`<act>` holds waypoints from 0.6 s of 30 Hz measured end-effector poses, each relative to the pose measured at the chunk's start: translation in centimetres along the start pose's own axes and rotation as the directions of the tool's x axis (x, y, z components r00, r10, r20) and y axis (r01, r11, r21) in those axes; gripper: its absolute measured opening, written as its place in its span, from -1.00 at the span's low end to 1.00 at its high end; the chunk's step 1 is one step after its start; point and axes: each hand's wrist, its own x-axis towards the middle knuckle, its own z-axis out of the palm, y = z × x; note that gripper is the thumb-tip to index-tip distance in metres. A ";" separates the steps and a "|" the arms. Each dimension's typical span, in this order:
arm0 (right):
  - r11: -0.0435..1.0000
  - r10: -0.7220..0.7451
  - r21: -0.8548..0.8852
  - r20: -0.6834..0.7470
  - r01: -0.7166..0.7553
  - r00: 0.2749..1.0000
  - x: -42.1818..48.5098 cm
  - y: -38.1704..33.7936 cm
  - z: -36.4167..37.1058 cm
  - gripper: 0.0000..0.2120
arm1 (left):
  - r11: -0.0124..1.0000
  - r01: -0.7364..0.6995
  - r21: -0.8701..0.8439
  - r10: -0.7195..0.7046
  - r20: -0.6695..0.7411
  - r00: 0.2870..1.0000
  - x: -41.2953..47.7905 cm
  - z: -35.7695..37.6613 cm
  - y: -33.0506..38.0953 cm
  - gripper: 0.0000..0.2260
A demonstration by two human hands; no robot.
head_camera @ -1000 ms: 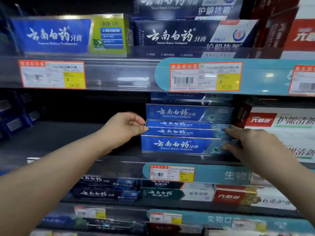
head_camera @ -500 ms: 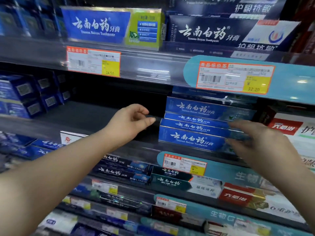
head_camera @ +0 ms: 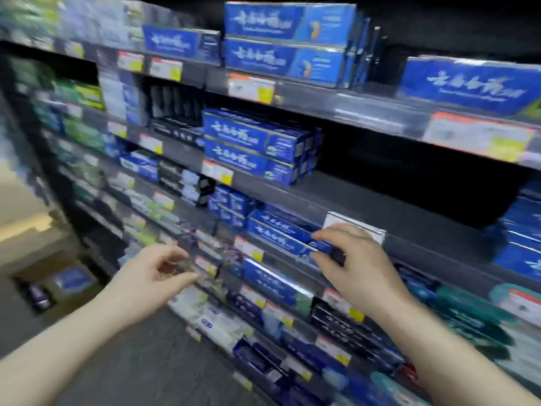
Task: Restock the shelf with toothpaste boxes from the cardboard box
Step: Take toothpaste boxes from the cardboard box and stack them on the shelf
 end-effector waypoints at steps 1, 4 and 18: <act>1.000 -0.016 0.027 0.047 0.015 0.999 0.8 -2.9 2.6 -0.72 | 0.998 0.040 0.047 -0.040 -0.011 0.999 -1.2 -2.5 -3.2 -0.78; 0.994 -0.098 0.061 0.191 0.087 0.977 2.8 -11.9 10.0 -0.68 | 0.962 0.219 0.163 -0.212 -0.055 0.976 -5.5 -9.7 -12.8 -0.70; 0.991 -0.131 0.089 0.601 0.096 0.788 10.3 -32.8 33.2 -0.58 | 0.840 0.542 0.029 -0.514 -0.277 0.812 -11.4 -25.0 -36.8 -0.67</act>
